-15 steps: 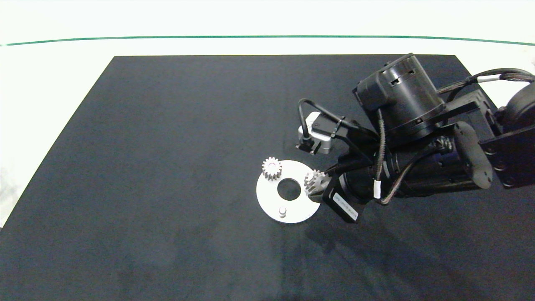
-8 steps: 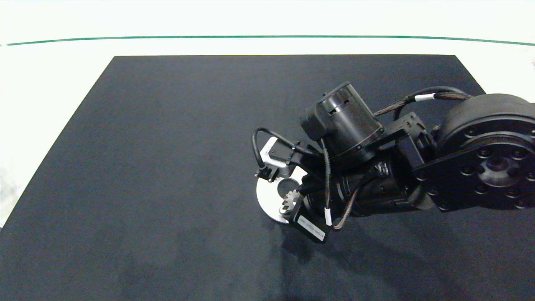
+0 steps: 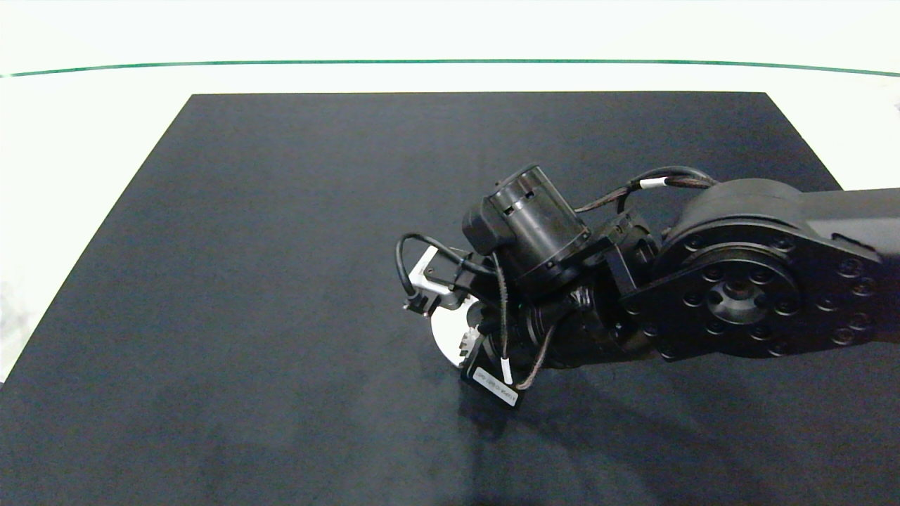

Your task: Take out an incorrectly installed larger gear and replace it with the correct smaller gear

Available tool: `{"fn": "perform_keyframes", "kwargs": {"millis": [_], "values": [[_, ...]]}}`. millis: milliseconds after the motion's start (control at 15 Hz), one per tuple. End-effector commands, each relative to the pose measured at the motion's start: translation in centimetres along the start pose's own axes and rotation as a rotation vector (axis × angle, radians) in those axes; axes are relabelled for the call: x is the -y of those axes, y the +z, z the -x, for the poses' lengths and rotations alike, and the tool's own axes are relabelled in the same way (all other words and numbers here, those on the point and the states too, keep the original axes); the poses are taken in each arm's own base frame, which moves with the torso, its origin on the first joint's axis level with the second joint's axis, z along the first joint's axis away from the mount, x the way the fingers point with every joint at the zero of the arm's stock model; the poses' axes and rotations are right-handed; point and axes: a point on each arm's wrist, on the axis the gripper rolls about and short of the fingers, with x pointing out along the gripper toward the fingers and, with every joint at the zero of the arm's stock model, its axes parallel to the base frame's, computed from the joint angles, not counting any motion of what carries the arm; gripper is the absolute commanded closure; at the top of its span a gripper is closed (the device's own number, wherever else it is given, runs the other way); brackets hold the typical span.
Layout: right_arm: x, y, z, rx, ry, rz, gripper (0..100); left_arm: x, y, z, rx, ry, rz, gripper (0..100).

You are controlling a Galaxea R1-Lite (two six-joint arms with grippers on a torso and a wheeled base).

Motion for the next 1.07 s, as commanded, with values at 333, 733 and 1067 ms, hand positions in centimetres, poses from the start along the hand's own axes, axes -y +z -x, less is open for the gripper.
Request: {"fn": "perform_keyframes", "kwargs": {"millis": [333, 733, 1067], "values": [[-0.18, 0.15, -0.93, -0.016, 0.0, 0.005, 84, 0.0, -0.08, 0.08, 0.001, -0.001, -0.001, 0], [-0.07, -0.06, -1.3, -0.03, -0.007, 0.002, 84, 0.01, -0.18, 0.2, 0.008, 0.002, 0.0, 0], [-0.11, -0.12, -1.41, -0.034, -0.008, 0.001, 84, 0.01, -0.2, 0.23, 0.01, 0.002, 0.0, 0]]}}
